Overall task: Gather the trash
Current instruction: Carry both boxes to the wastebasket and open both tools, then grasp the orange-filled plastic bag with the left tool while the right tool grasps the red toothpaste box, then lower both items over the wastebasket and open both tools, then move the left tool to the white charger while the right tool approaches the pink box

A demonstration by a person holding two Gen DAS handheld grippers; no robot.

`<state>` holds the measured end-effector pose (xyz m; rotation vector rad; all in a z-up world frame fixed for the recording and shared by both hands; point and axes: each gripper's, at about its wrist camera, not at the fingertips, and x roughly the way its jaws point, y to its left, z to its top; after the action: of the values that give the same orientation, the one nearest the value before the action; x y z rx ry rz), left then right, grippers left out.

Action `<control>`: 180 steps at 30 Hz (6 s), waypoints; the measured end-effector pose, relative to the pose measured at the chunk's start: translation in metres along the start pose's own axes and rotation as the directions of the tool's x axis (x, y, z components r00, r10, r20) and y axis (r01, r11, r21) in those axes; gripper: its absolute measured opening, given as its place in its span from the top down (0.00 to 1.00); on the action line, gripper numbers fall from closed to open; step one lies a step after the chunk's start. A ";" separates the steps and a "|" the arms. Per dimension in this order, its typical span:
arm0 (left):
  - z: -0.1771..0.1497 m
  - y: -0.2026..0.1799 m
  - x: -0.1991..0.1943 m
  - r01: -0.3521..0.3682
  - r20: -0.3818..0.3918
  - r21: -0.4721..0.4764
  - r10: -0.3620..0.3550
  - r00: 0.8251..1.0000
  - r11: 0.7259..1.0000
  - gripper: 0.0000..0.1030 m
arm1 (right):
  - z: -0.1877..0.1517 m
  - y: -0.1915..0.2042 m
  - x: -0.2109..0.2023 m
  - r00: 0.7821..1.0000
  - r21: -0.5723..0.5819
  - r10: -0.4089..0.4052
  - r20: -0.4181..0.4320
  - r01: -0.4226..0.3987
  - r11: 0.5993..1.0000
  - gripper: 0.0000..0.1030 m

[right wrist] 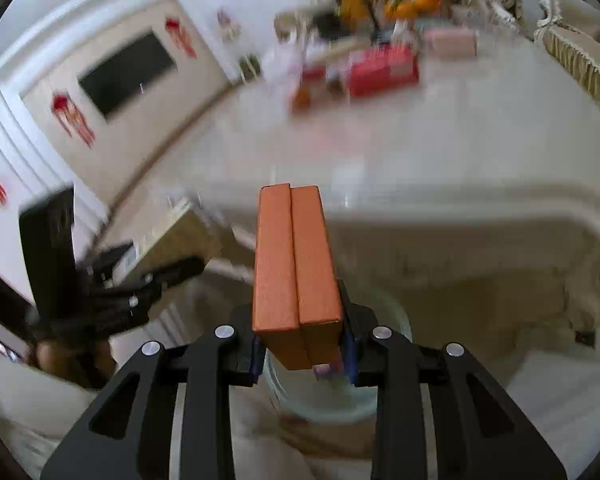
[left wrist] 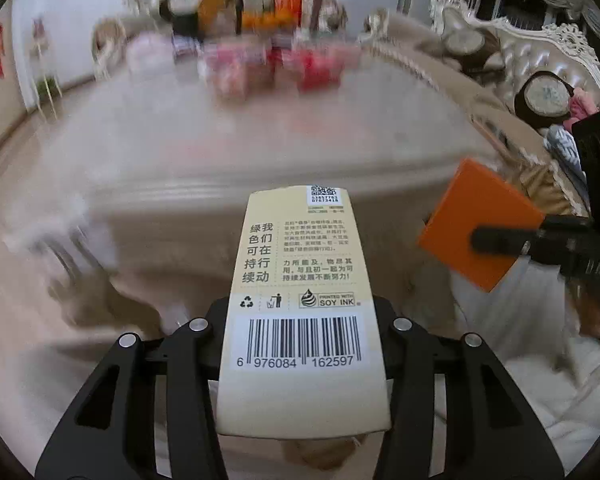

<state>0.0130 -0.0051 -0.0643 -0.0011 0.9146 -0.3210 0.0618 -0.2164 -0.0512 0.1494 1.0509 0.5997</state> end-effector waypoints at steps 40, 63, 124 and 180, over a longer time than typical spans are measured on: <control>0.122 0.062 0.028 -0.101 0.115 0.060 0.094 0.989 0.993 0.21 | 0.119 -0.005 0.019 0.886 0.001 -0.363 0.289 0.379 0.925 0.16; 0.209 0.073 0.111 -0.085 0.023 0.089 0.084 0.996 0.992 0.22 | 0.216 -0.027 0.111 0.889 -0.009 -0.427 0.167 0.434 0.901 0.16; 0.116 0.068 0.031 -0.027 0.119 0.013 0.025 0.993 1.000 0.64 | 0.125 -0.040 0.012 0.966 0.034 -0.189 0.176 0.186 0.982 0.55; 0.183 0.099 0.062 -0.277 0.095 -0.086 0.284 0.954 0.957 0.22 | 0.169 -0.049 0.013 0.889 0.037 -0.383 0.250 0.387 0.921 0.27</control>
<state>0.2172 0.0475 -0.0133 0.0456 0.8072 -0.0226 0.2291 -0.2231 0.0045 0.0013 0.7968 0.2175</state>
